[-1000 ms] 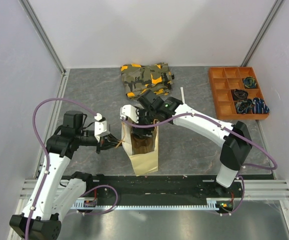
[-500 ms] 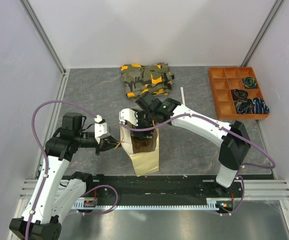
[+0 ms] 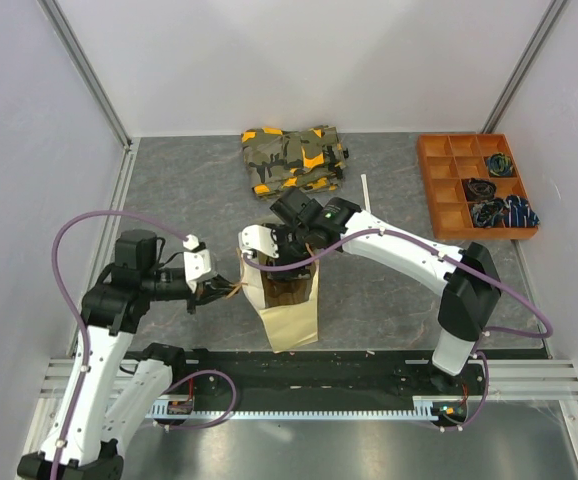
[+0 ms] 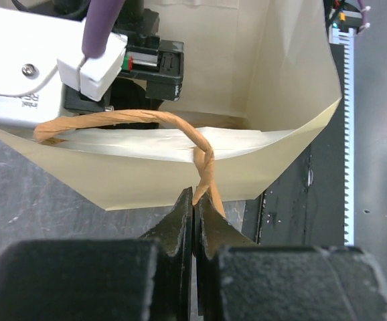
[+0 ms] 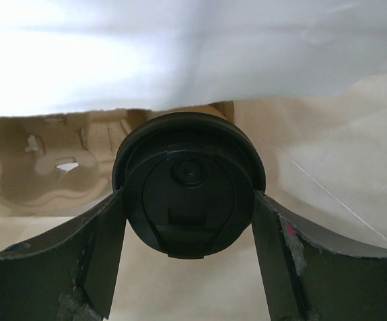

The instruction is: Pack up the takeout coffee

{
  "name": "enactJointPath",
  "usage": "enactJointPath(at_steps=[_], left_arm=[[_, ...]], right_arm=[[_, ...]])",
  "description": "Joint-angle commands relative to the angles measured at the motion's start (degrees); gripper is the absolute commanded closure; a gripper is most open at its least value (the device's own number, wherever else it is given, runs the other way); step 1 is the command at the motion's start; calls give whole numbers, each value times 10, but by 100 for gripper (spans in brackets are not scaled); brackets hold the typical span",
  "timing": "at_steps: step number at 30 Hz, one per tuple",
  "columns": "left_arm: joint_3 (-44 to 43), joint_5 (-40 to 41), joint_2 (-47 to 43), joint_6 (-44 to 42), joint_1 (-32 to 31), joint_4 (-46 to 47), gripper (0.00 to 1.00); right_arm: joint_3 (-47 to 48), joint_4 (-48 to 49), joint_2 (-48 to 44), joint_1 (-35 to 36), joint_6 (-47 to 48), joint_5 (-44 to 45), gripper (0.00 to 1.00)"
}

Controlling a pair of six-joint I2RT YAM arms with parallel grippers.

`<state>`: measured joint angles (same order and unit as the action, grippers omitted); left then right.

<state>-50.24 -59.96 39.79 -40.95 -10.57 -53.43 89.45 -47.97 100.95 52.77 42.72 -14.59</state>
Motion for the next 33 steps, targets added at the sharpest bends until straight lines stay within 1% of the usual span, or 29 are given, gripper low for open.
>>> enactJointPath(at_steps=[1, 7, 16, 19, 25, 33], left_arm=[[-17, 19, -53, 21, 2, 2, 98], [-14, 20, -50, 42, 2, 8, 98], [-3, 17, -58, 39, 2, 13, 98], [3, 13, -58, 43, 2, 20, 98], [2, 16, -64, 47, 2, 22, 98], [0, 20, -71, 54, 2, 20, 98]], right_arm=[[-1, -46, 7, 4, 14, 8, 71], [23, -73, 26, 11, 17, 2, 73], [85, -118, 35, 22, 14, 4, 75], [81, -116, 48, 25, 18, 9, 75], [93, -111, 90, 35, 12, 51, 76], [91, -102, 108, 44, 10, 77, 76]])
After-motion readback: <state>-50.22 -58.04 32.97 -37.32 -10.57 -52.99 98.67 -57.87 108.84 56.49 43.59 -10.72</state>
